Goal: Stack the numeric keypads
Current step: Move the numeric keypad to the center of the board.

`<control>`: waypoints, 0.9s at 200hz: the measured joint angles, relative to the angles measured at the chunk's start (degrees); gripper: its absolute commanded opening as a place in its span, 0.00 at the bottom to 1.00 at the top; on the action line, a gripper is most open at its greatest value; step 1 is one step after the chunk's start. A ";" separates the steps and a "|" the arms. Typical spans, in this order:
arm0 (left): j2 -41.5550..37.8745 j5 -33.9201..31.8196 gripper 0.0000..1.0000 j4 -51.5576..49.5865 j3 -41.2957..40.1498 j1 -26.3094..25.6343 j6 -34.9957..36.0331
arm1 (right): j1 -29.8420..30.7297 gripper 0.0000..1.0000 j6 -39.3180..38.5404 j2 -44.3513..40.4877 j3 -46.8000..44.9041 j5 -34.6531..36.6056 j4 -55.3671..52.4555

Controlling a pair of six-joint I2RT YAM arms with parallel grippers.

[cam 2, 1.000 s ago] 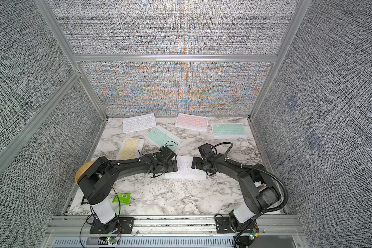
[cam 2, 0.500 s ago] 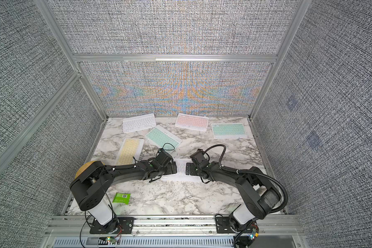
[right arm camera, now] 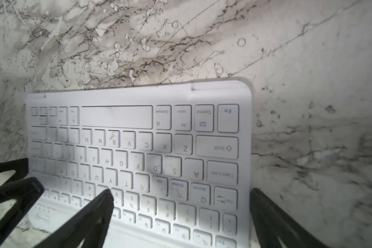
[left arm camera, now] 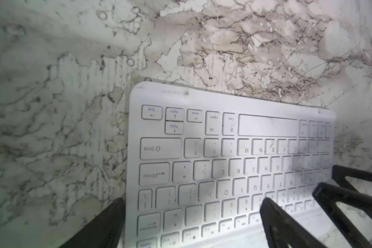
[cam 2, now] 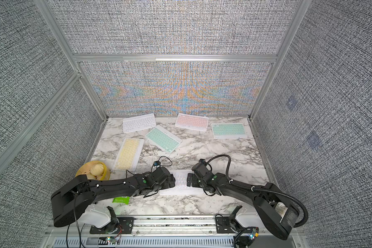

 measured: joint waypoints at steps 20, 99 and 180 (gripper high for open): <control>-2.43 -0.59 0.99 -1.86 -1.25 -0.24 -2.49 | 0.48 0.99 0.92 -1.44 -0.70 -1.03 -0.50; -10.05 -16.06 0.99 -19.02 8.28 3.48 5.86 | 0.44 0.99 0.68 -3.93 6.97 6.75 -12.35; 13.27 -13.07 0.99 -11.23 30.12 22.84 34.73 | -3.21 0.99 -8.35 15.13 28.11 10.12 -7.58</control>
